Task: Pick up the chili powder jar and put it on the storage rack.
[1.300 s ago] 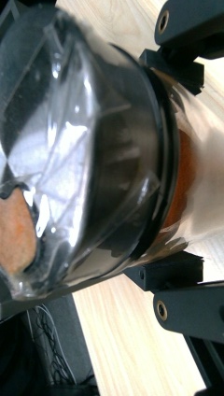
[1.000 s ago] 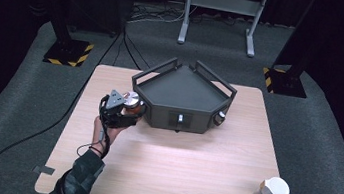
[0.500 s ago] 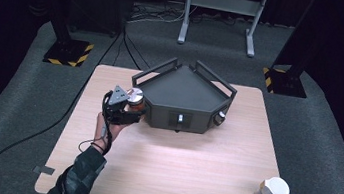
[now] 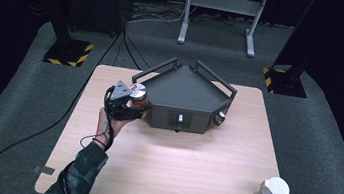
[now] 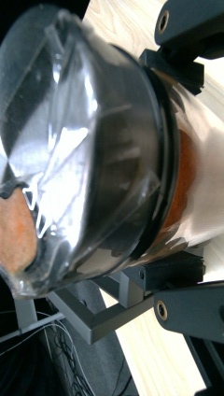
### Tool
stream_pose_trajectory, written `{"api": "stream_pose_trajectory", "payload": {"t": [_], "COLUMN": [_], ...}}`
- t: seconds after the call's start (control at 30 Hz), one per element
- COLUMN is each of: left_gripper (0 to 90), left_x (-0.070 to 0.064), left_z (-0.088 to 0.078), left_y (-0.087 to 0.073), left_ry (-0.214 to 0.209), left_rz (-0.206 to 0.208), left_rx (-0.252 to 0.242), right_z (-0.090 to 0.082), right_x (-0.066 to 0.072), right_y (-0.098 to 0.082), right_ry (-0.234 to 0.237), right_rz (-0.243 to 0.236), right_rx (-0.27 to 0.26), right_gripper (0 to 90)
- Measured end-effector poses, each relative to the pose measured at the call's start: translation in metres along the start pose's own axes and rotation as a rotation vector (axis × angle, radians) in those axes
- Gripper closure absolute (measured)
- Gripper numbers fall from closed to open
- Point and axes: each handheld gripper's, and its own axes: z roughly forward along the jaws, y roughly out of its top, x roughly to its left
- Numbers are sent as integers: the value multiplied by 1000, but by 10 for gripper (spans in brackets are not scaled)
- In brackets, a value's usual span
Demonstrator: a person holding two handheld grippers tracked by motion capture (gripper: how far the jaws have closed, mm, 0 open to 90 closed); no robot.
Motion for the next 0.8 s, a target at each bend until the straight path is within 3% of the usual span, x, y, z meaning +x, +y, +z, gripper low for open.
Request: {"api": "stream_pose_trajectory", "payload": {"t": [0.8], "left_gripper": [318], "left_x": [0], "left_z": [15], "left_y": [33], "left_ry": [-8], "left_rz": [36], "left_rx": [-9], "right_z": [-1], "right_x": [-1], "right_y": [1], "right_ry": [-1], "right_rz": [-2], "right_rx": [5], "right_gripper": [0]}}
